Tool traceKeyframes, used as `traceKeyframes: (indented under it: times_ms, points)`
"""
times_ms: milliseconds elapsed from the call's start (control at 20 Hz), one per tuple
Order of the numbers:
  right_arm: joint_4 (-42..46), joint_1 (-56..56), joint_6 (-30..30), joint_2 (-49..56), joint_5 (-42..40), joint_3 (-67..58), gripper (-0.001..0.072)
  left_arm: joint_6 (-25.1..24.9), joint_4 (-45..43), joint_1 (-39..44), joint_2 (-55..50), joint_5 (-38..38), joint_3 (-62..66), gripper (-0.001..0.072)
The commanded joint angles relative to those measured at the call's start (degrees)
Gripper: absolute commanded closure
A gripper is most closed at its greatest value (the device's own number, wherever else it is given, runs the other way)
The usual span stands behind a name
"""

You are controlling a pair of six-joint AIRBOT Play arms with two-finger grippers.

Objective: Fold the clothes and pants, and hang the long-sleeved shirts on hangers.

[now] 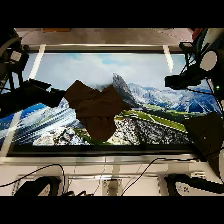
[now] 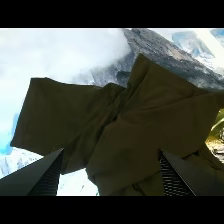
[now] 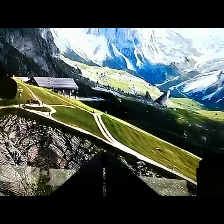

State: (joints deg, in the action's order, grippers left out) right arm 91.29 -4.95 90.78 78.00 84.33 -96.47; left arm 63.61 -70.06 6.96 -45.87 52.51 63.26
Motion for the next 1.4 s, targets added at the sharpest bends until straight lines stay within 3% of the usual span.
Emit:
traceKeyframes:
  times_ms: [0, 750, 900, 1050, 1250, 1300, 1350]
  points:
    - [0.0, 0.0, 0.0, 0.0, 0.0, -0.1, 0.069, 0.0, 0.0, 0.0, 0.0, 0.0, 0.0, 0.0055]
    - [-0.7, 0.0, -0.1, 0.0, -5.0, 0.0, 0.069, 0.0, 0.3, 0.0, 0.0, 0.0, 0.0, 0.0055]
    - [-11.0, -0.1, -5.6, -0.3, 2.1, 4.0, 0.069, 0.3, 0.3, 0.0, 0.1, 0.0, 0.0, 0.0055]
    - [-28.5, -2.0, -10.9, -2.7, 0.7, 18.2, 0.069, 0.2, 0.2, 0.0, 0.1, 0.0, 0.0, 0.0055]
    - [-39.2, -12.4, -12.0, -4.6, -13.0, 37.9, 0.0689, 0.2, 0.2, 0.0, 0.0, 0.0, 0.0, 0.0055]
    - [-39.7, -15.7, -11.3, -4.3, -18.1, 41.5, 0.0656, 0.2, 0.2, 0.0, 0.0, 0.0, 0.0, 0.0055]
    - [-39.7, -18.7, -9.4, -4.2, -23.2, 44.2, 0.0524, 0.2, 0.2, 0.0, 0.0, 0.0, 0.0, 0.0055]
